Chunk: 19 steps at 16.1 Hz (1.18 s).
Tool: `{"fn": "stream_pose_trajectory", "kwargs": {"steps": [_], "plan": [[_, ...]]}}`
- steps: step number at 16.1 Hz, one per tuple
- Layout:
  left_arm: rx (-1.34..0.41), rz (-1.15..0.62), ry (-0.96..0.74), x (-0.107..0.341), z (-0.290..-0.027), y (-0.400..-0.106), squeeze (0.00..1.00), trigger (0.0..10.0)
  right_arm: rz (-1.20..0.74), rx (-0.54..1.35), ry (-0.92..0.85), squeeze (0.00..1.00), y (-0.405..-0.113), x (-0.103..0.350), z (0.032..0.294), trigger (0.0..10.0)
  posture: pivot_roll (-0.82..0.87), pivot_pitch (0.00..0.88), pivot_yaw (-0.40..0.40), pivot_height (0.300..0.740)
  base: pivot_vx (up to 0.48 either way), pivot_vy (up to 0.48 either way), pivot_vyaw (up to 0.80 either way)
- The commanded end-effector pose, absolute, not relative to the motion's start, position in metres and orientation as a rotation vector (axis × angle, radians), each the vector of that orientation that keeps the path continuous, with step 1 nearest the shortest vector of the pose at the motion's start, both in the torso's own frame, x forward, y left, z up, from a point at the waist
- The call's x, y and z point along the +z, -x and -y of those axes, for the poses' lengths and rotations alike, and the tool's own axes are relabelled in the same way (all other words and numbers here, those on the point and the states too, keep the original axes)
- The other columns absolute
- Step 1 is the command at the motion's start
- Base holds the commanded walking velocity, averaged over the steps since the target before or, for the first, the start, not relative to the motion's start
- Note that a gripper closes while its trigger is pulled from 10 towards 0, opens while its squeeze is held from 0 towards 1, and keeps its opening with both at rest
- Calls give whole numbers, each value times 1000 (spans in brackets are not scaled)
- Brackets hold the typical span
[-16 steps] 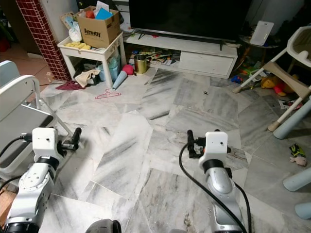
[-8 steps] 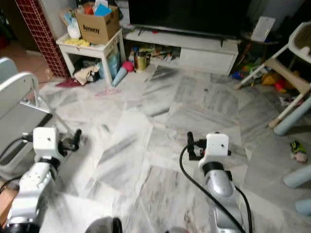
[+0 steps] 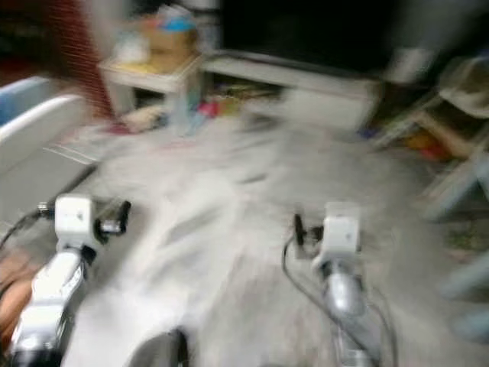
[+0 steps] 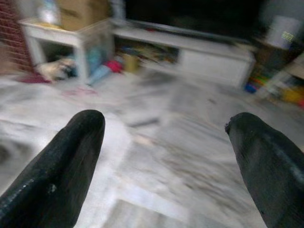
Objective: Restocking fridge
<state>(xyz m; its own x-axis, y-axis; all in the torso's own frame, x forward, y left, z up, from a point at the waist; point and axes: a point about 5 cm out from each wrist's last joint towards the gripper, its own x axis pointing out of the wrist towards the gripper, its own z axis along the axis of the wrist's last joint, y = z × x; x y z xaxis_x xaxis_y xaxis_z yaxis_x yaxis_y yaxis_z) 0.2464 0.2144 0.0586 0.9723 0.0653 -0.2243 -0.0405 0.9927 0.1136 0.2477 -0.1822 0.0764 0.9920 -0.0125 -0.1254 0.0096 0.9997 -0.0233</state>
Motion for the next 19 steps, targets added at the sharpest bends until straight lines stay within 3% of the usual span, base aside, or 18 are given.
{"fn": "stream_pose_trajectory", "kwargs": {"steps": [1, 6, 16, 17, 18, 19], "plan": [[49, -192, -129, 69, -213, -256, 0, 10000, -143, -22, 18, 0, -245, 73, 184, 10000, -70, 0, 14, 740, -364, 0, 0], [40, -192, -131, 68, -212, -259, 0, 10000, -145, -38, 8, 0, -248, 73, 185, 10000, -81, 0, 17, 740, -366, 0, 0], [61, -153, -130, 67, -211, -258, 0, 10000, -136, -26, 16, 0, -252, 75, 185, 10000, -79, 0, 2, 740, -57, 394, 0], [54, -153, -92, 67, -211, -257, 220, 10000, -127, -17, 7, 0, -253, 76, 184, 10000, -77, 0, 1, 740, 0, 0, 0], [58, -141, -111, 69, -212, -257, 1000, 10000, -120, -14, 10, 0, -254, 78, 183, 10000, -74, 0, 2, 740, 0, 0, 0], [78, -142, -139, 69, -213, -258, 1000, 10000, -119, -13, 16, 0, -254, 78, 183, 10000, -73, 0, 3, 740, 0, 0, 0]]}}
